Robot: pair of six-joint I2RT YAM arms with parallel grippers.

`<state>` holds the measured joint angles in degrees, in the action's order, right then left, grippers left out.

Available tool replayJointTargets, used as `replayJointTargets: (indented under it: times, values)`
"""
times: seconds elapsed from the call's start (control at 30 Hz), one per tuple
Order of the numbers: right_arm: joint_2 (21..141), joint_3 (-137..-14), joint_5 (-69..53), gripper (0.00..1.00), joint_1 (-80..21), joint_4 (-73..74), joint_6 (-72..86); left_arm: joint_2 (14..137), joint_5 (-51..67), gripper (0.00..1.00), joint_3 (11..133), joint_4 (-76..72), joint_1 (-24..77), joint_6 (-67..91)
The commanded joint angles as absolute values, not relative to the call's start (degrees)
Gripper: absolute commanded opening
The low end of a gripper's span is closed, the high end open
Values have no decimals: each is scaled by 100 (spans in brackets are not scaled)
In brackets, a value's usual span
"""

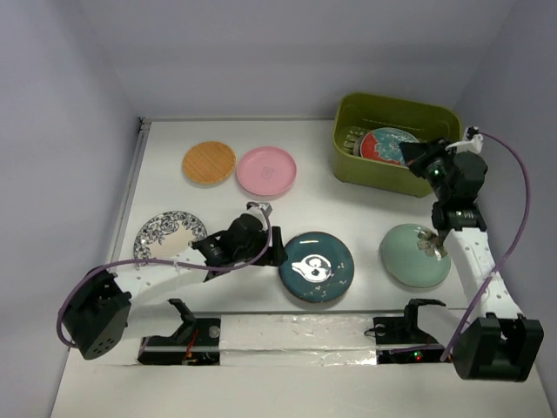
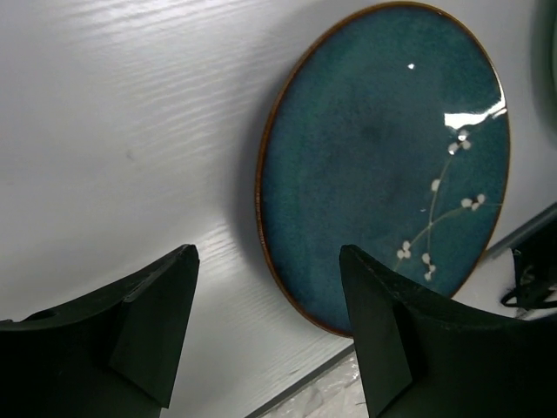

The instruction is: Place the plates into the plastic bin on the countertop

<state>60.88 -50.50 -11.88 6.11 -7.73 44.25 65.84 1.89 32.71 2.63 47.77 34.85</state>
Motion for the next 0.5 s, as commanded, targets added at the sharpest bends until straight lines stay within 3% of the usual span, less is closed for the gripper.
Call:
replayJointTargets:
  times: [0.0, 0.1, 0.2, 0.43, 0.47]
  values:
    - [5775, -4678, -1511, 11, 89, -1379, 4412, 6846, 808, 63, 2998, -560, 4860, 3770]
    - [5520, -4300, -1608, 27, -359, -1467, 4377, 7180, 958, 61, 2804, -974, 4860, 3832]
    - [5301, -3947, -1994, 35, -553, -1696, 4351, 7514, 941, 56, 2681, -1378, 4860, 3885]
    - [4476, -2884, -3155, 37, -686, -1337, 3683, 7962, 764, 47, 2602, -2064, 4860, 3806]
    - [4334, -2639, -3181, 37, -686, -1266, 3648, 8172, 817, 39, 2602, -2161, 4860, 3814]
